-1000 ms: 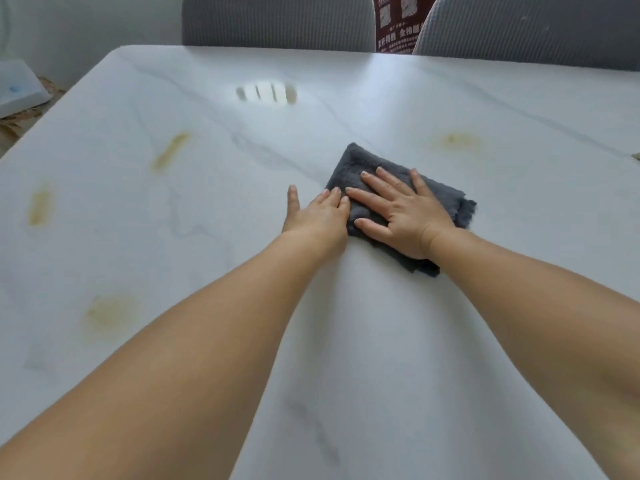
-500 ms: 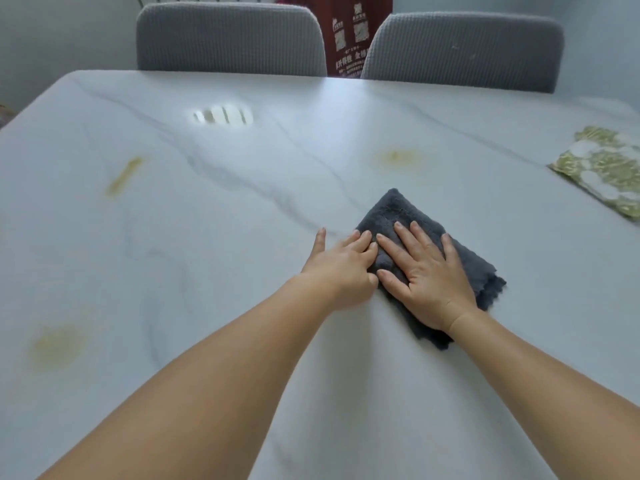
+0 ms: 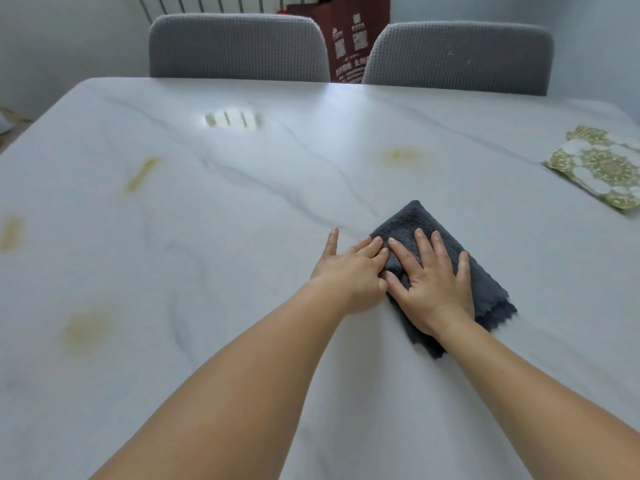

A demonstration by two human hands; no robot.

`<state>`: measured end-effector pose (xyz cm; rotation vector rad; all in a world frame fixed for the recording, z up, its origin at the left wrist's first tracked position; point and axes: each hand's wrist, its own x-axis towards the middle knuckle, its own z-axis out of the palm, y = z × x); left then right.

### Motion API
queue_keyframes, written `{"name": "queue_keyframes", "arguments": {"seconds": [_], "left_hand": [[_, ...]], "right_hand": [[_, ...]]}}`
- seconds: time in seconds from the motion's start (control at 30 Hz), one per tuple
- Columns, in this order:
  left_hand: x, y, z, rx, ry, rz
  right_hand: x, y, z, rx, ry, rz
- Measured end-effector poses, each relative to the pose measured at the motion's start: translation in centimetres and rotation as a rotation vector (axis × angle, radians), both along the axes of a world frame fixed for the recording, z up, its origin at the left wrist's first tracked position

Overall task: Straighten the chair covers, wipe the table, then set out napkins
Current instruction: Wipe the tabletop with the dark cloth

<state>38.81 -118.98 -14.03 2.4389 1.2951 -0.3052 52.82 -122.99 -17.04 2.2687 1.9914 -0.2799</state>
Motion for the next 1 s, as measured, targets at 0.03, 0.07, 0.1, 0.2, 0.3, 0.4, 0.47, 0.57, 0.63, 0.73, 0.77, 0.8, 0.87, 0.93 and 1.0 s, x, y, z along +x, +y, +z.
{"name": "queue_keyframes", "arguments": {"seconds": [0.03, 0.07, 0.1, 0.2, 0.3, 0.4, 0.47, 0.57, 0.63, 0.73, 0.77, 0.8, 0.87, 0.93, 1.0], "left_hand": [[-0.9, 0.0, 0.1, 0.001, 0.012, 0.014], [-2.3, 0.0, 0.3, 0.0, 0.035, 0.033], [-3.5, 0.0, 0.4, 0.0, 0.055, 0.048], [-7.4, -0.2, 0.8, -0.004, 0.113, 0.094], [-11.2, -0.4, 1.1, -0.001, 0.168, 0.124], [-15.0, -0.5, 1.1, 0.006, 0.19, 0.123], [-17.8, -0.6, 0.8, 0.014, 0.186, 0.117], [-21.8, -1.1, 0.8, 0.023, 0.188, 0.097], [-25.0, -1.8, 1.0, 0.021, 0.194, 0.084], [-31.3, -3.1, 1.1, 0.015, 0.199, 0.1], [-34.0, -3.7, 1.2, 0.01, 0.201, 0.11], [-36.2, -4.3, 1.2, 0.002, 0.202, 0.127], [-40.5, -5.7, 1.3, -0.019, 0.205, 0.179], [-44.6, -7.5, 1.4, -0.038, 0.216, 0.237], [-48.2, -9.5, 1.4, -0.055, 0.217, 0.299]], "right_hand": [[-0.9, 0.2, 0.1, 0.001, 0.005, 0.023], [-2.2, 0.5, 0.1, 0.001, 0.019, 0.051], [-3.4, 0.7, 0.1, 0.001, 0.028, 0.073], [-7.3, 1.1, 0.3, -0.017, 0.051, 0.134], [-11.3, 1.1, 0.1, -0.013, 0.059, 0.156], [-15.6, 0.8, -0.1, -0.004, 0.063, 0.143], [-18.4, 0.6, 0.0, -0.016, 0.056, 0.14], [-22.2, 0.1, 0.1, -0.036, 0.051, 0.143], [-25.2, -0.5, 0.2, -0.039, 0.056, 0.151], [-31.3, -1.6, 0.3, -0.043, 0.063, 0.185], [-33.9, -2.1, 0.3, -0.042, 0.069, 0.204], [-36.0, -2.4, 0.2, -0.039, 0.081, 0.228], [-40.1, -3.1, 0.1, -0.034, 0.105, 0.281], [-44.1, -3.9, 0.0, -0.04, 0.114, 0.349], [-47.7, -5.1, -0.2, -0.048, 0.129, 0.422]]}}
